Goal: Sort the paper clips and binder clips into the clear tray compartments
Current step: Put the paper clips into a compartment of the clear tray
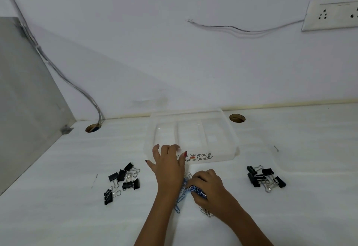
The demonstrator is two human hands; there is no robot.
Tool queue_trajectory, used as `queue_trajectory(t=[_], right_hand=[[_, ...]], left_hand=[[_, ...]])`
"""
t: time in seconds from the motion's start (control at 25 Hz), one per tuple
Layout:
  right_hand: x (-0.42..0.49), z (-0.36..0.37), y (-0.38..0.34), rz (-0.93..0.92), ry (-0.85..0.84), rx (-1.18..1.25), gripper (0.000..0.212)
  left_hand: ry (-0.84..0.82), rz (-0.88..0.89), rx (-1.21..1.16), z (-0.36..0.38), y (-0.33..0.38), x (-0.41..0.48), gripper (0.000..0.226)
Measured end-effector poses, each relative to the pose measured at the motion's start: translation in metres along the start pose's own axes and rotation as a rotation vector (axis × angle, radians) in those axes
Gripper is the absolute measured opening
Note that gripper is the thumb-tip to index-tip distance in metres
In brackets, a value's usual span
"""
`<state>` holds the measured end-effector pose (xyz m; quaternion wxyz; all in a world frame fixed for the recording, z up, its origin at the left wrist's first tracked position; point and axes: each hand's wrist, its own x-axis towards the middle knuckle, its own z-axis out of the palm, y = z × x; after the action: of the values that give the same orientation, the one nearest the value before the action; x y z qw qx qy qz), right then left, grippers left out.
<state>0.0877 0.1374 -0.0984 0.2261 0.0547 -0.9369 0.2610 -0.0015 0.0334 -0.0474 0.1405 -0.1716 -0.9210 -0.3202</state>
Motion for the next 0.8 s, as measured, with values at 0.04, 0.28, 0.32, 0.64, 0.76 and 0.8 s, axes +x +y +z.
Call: queue_trajectory(t=[0.04, 0.28, 0.32, 0.64, 0.76, 0.8], right_hand=[[0.0, -0.002, -0.001, 0.016, -0.008, 0.013, 0.022], [0.006, -0.019, -0.011, 0.197, 0.06, 0.197, 0.026], [0.007, -0.022, -0.012, 0.234, 0.095, 0.262, 0.024], [0.02, -0.039, -0.025, 0.411, 0.233, 0.457, 0.015], [0.024, -0.043, -0.025, 0.429, 0.186, 0.43, 0.01], [0.026, -0.044, -0.025, 0.424, 0.145, 0.41, 0.01]], left_hand=[[-0.002, 0.025, -0.038, 0.0, -0.002, 0.0, 0.028], [0.196, 0.097, -0.43, -0.015, -0.021, -0.039, 0.027], [0.188, 0.079, -0.472, -0.015, -0.024, -0.05, 0.022], [-0.082, 0.1, -0.361, -0.003, -0.028, -0.061, 0.028], [-0.083, 0.061, -0.366, -0.004, -0.028, -0.055, 0.026], [-0.087, 0.045, -0.371, -0.004, -0.028, -0.054, 0.023]])
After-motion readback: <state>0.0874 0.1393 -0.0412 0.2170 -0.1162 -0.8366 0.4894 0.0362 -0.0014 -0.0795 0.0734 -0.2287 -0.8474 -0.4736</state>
